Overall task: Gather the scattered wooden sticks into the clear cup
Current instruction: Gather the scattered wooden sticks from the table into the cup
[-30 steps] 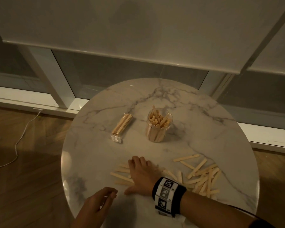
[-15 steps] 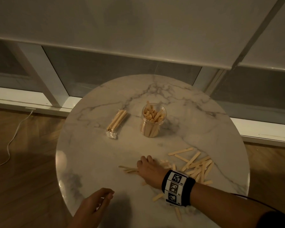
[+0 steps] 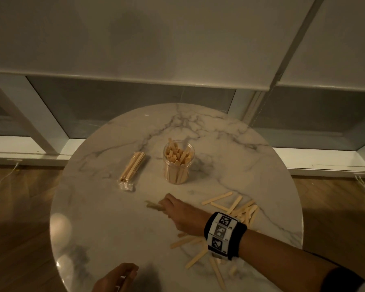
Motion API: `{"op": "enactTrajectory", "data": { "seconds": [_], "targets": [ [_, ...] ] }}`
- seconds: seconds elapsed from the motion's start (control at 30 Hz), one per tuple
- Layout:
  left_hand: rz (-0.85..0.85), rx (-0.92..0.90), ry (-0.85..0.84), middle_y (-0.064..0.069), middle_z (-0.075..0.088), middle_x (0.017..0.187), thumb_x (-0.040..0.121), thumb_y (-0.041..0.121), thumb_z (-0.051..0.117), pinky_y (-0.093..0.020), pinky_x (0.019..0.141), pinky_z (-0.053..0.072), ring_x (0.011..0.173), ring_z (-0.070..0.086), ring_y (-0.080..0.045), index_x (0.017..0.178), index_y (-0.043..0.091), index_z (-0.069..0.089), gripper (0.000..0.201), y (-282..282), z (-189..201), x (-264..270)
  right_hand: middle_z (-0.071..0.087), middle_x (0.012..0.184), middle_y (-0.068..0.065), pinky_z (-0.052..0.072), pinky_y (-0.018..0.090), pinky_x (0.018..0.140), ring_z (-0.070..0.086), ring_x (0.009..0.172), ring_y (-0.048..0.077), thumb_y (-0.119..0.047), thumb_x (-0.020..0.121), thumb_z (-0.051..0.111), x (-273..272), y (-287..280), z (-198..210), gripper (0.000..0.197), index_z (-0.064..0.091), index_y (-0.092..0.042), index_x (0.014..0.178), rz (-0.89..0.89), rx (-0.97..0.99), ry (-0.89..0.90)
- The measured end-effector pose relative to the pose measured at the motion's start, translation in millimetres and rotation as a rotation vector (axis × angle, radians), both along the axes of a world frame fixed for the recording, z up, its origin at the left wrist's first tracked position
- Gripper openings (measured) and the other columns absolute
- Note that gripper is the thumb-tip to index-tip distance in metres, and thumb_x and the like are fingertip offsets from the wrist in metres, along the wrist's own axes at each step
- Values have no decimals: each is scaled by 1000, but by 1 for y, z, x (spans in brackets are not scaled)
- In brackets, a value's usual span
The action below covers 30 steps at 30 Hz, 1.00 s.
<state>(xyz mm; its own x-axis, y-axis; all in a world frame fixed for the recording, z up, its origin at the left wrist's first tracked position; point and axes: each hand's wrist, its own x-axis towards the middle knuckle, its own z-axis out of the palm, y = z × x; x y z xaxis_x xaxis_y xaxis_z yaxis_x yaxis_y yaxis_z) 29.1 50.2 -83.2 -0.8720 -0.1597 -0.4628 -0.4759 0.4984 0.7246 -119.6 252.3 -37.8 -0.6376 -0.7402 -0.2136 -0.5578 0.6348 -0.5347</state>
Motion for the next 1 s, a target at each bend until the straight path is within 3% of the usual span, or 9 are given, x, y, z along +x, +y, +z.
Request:
{"op": "enactTrajectory", "data": {
  "seconds": [0.13, 0.23, 0.4, 0.53, 0.6, 0.63, 0.73, 0.8, 1.0],
  "targets": [
    [-41, 3, -6, 15, 71, 70, 81, 7, 67, -9, 66, 51, 71, 66, 2, 61, 61, 60, 58, 5, -8, -6, 39, 108, 9, 44, 30, 73, 47, 86, 26, 6, 93, 35, -22, 9, 35, 24, 41, 2, 115, -155, -233, -10],
    [-65, -1, -7, 15, 70, 71, 79, 2, 67, 0, 63, 45, 71, 65, 6, 58, 60, 61, 62, 9, -9, -14, 48, 114, 11, 42, 32, 86, 48, 97, 23, -13, 102, 30, -29, 33, 47, 23, 39, -3, 121, -261, -254, -48],
    [-130, -6, 22, 5, 71, 71, 78, 30, 65, 0, 64, 45, 66, 65, 7, 52, 66, 55, 46, 27, 7, -28, 47, 69, 2, 36, 42, 58, 42, 57, 18, -31, 102, 30, -18, 92, 30, 21, 44, -15, 100, -482, -183, -156],
    [-495, -90, 55, 19, 55, 92, 73, 50, 47, -13, 80, 42, 89, 59, -9, 72, 78, 37, 29, 51, 24, -55, 51, 65, 5, 46, 45, 64, 48, 57, 19, -58, 92, 31, -1, 119, 8, 51, 50, -11, 84, -724, -184, -202],
    [-752, -231, 71, 19, 53, 97, 62, 50, 36, -8, 73, 41, 93, 55, -6, 105, 47, 39, 44, 65, 22, -70, 61, 72, 3, 47, 37, 65, 57, 63, 16, -69, 81, 35, 10, 127, 0, 62, 54, -11, 92, -726, -80, -264],
    [-771, -238, 73, 18, 53, 96, 58, 48, 37, -6, 67, 43, 87, 52, -2, 99, 35, 45, 44, 73, 24, -76, 66, 82, 5, 48, 34, 67, 63, 72, 18, -71, 79, 41, 15, 131, -6, 63, 55, -12, 99, -707, -22, -287],
    [-922, -480, 221, 5, 47, 117, 77, 42, 45, -18, 88, 44, 104, 51, -15, 121, 23, 44, 48, 102, 25, -91, 65, 117, 3, 51, 34, 80, 63, 99, 22, -74, 68, 58, 30, 133, -18, 77, 50, -21, 124, -627, 155, -283],
    [-1002, -546, 156, -5, 38, 132, 85, 47, 41, -33, 101, 37, 116, 39, -26, 133, 15, 36, 58, 115, 20, -95, 63, 119, 4, 50, 35, 82, 61, 102, 23, -67, 72, 63, 37, 128, -21, 74, 46, -23, 128, -576, 220, -244],
    [-990, -611, 95, -13, 40, 132, 95, 17, 36, -34, 97, 35, 116, 40, -29, 128, 7, 37, 35, 138, 16, -100, 63, 112, 9, 44, 32, 77, 59, 104, 27, -43, 86, 61, 43, 110, -24, 44, 51, -16, 119, -574, 292, -178]
  ]
}}
